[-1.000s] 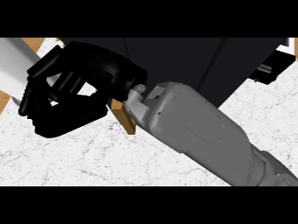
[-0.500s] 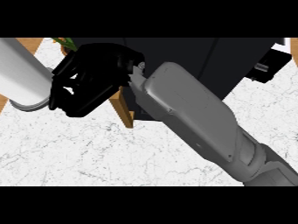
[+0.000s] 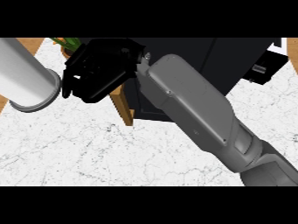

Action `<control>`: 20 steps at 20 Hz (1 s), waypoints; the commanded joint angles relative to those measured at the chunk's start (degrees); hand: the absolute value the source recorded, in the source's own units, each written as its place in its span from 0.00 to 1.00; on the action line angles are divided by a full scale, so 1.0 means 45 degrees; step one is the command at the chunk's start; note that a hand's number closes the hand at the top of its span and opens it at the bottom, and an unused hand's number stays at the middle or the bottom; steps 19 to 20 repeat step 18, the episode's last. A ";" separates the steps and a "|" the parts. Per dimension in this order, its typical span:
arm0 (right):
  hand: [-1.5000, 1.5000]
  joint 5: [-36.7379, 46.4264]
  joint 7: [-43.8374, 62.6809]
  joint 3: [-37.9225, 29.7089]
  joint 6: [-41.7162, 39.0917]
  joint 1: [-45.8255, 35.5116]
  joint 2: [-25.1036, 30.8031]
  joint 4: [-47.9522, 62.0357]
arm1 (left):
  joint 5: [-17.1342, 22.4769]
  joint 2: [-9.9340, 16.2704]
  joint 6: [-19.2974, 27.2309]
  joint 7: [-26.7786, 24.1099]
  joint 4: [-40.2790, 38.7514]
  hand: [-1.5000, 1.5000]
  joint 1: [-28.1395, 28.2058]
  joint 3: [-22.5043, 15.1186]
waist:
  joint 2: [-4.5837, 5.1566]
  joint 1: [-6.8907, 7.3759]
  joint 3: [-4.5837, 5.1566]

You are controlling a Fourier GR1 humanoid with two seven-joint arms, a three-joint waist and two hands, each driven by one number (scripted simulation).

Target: Pick up the wine, place it into the cabinet and close the cabinet

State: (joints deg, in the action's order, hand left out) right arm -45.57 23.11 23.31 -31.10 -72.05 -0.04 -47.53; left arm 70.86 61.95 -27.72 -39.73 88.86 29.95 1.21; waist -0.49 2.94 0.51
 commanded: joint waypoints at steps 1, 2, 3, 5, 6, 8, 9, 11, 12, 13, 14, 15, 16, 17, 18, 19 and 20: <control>1.00 -0.0394 -0.0455 -0.1225 -0.0564 -0.0389 0.0345 0.1927 | -0.0119 -0.0161 -0.0671 -0.0078 -0.0299 0.00 -0.0315 0.0266 | 0.0290 -0.0067 -0.0095; 1.00 -0.0483 -0.0281 -0.1218 -0.0528 -0.0446 0.0414 0.1877 | 0.0248 0.0168 -0.0951 0.0175 -0.0484 0.00 -0.0273 0.0697 | 0.0241 -0.0115 -0.0102; 1.00 -0.0308 -0.0857 -0.1318 -0.0474 -0.0325 0.0653 0.2125 | -0.0030 -0.0307 -0.0155 0.0165 0.0134 0.00 -0.0463 0.0229 | 0.0310 -0.0100 -0.0104; 1.00 0.0007 -0.1186 -0.1207 -0.0208 -0.0358 0.0664 0.2158 | -0.0080 -0.0351 -0.0993 0.0223 -0.0500 0.00 -0.0373 0.0404 | 0.0261 -0.0124 -0.0092; 1.00 0.0291 -0.1434 -0.1175 0.0036 -0.0328 0.0977 0.2288 | -0.0147 -0.0274 -0.1277 0.0194 -0.0832 0.00 -0.0329 0.0582 | 0.0287 -0.0068 -0.0082; 1.00 0.0509 -0.1905 -0.1367 0.0398 -0.0415 0.1340 0.2213 | -0.0030 -0.0493 -0.0483 0.0444 -0.0377 0.00 -0.0847 0.0404 | 0.0359 -0.0324 -0.0086; 1.00 0.0756 -0.2142 -0.1415 0.1008 -0.0515 0.1359 0.2328 | -0.0251 -0.0322 -0.0953 0.0399 -0.0568 0.00 -0.0449 0.0591 | 0.0319 -0.0050 -0.0078; 1.00 0.0964 -0.2472 -0.1568 0.1226 -0.0295 0.1938 0.2091 | -0.0059 -0.0486 -0.0631 0.0593 -0.0330 0.00 -0.0663 0.0485 | 0.0345 -0.0388 -0.0086; 1.00 0.1067 -0.2536 -0.1608 0.1401 -0.0388 0.1990 0.2110 | -0.0191 -0.0488 -0.0247 0.0600 -0.0006 0.00 -0.0654 0.0526 | 0.0318 -0.0284 -0.0108; 1.00 0.1132 -0.2828 -0.1646 0.1399 -0.0165 0.2067 0.2009 | -0.0288 -0.0405 -0.0490 0.0697 -0.0090 0.00 -0.0596 0.0501 | 0.0326 -0.0338 -0.0103; 1.00 0.1268 -0.2925 -0.1529 0.1424 -0.0010 0.1995 0.1995 | -0.0347 -0.0433 -0.0393 0.0742 -0.0121 0.00 -0.0679 0.0496 | 0.0338 -0.0420 -0.0097; 1.00 0.1249 -0.2940 -0.1598 0.1516 -0.0163 0.1919 0.2042 | -0.0263 -0.0370 -0.0445 0.0819 0.0017 0.00 -0.0788 0.0548 | 0.0349 -0.0361 -0.0097; 1.00 0.1238 -0.2881 -0.1628 0.1557 -0.0255 0.1934 0.2110 | -0.0513 -0.0508 -0.0353 0.0767 0.0263 0.00 -0.0699 0.0414 | 0.0326 -0.0224 -0.0099; 1.00 0.1220 -0.2975 -0.1717 0.1503 -0.0212 0.2123 0.1990 | -0.0453 -0.0431 -0.0409 0.0825 0.0166 0.00 -0.0798 0.0517 | 0.0326 -0.0360 -0.0097; 1.00 0.1256 -0.3085 -0.1632 0.1378 0.0103 0.2103 0.2086 | -0.0615 -0.0698 -0.0511 0.0701 0.0205 0.00 -0.0671 0.0369 | 0.0344 -0.0268 -0.0086; 1.00 0.1256 -0.3085 -0.1632 0.1378 0.0103 0.2103 0.2086 | -0.0615 -0.0698 -0.0511 0.0701 0.0205 0.00 -0.0671 0.0369 | 0.0344 -0.0268 -0.0086; 1.00 0.1256 -0.3085 -0.1632 0.1378 0.0103 0.2103 0.2086 | -0.0615 -0.0698 -0.0511 0.0701 0.0205 0.00 -0.0671 0.0369 | 0.0344 -0.0268 -0.0086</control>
